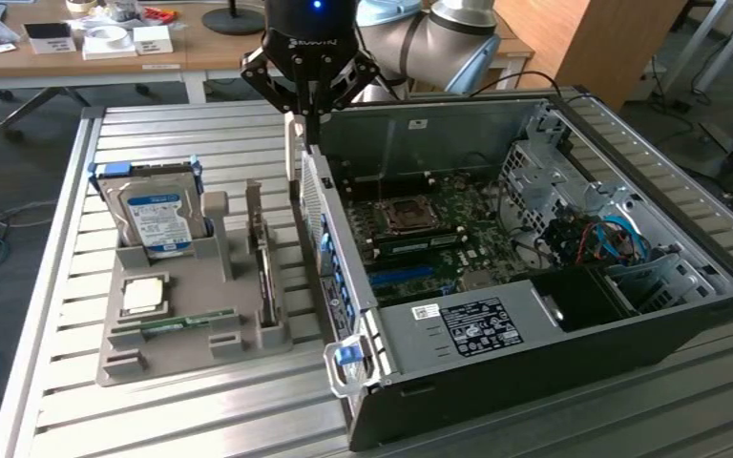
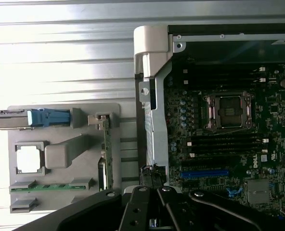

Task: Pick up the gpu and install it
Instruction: 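Reach for the gpu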

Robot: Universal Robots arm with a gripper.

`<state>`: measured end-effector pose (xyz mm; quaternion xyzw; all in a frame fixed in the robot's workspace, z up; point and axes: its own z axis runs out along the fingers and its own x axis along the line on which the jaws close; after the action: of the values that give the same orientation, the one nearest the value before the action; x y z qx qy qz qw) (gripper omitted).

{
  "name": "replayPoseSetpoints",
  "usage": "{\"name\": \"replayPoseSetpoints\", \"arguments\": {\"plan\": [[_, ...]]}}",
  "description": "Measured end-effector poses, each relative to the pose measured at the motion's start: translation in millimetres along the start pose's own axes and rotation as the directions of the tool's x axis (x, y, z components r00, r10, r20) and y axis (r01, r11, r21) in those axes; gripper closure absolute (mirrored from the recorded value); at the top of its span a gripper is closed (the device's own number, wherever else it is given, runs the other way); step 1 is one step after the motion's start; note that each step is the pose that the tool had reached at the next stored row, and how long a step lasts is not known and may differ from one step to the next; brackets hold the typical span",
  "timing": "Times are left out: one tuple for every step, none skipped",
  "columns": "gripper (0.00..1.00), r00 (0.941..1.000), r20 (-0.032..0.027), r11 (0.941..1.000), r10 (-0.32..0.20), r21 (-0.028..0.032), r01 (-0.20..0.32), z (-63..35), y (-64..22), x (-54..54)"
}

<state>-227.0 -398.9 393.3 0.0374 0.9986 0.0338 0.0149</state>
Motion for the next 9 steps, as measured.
{"name": "replayPoseSetpoints", "arguments": {"plan": [[0.89, 1.0, 0.0001, 1.0, 0.0, 0.0, 0.0, 0.0, 0.0, 0.2], [0.89, 1.0, 0.0001, 1.0, 0.0, 0.0, 0.0, 0.0, 0.0, 0.5], [0.89, 1.0, -0.0001, 1.0, 0.0, 0.0, 0.0, -0.1, -0.1, 1.1], [0.89, 1.0, -0.0001, 1.0, 0.0, -0.0001, 0.0, -0.1, -0.1, 1.8], [0.89, 1.0, 0.0, 1.0, 0.0, -0.0003, 0.0, -0.1, -0.2, 3.0], [0.89, 1.0, 0.0002, 1.0, 0.0, -0.0005, 0.0, -0.2, -0.3, 4.5], [0.89, 1.0, 0.0003, 1.0, 0.0, -0.0007, 0.0, -0.2, -0.4, 6.2], [0.89, 1.0, 0.0007, 1.0, 0.0, -0.0009, 0.0, -0.3, -0.6, 8.2], [0.89, 1.0, 0.0009, 1.0, 0.0, -0.0011, 0.0, -0.3, -0.7, 10.2]]}}
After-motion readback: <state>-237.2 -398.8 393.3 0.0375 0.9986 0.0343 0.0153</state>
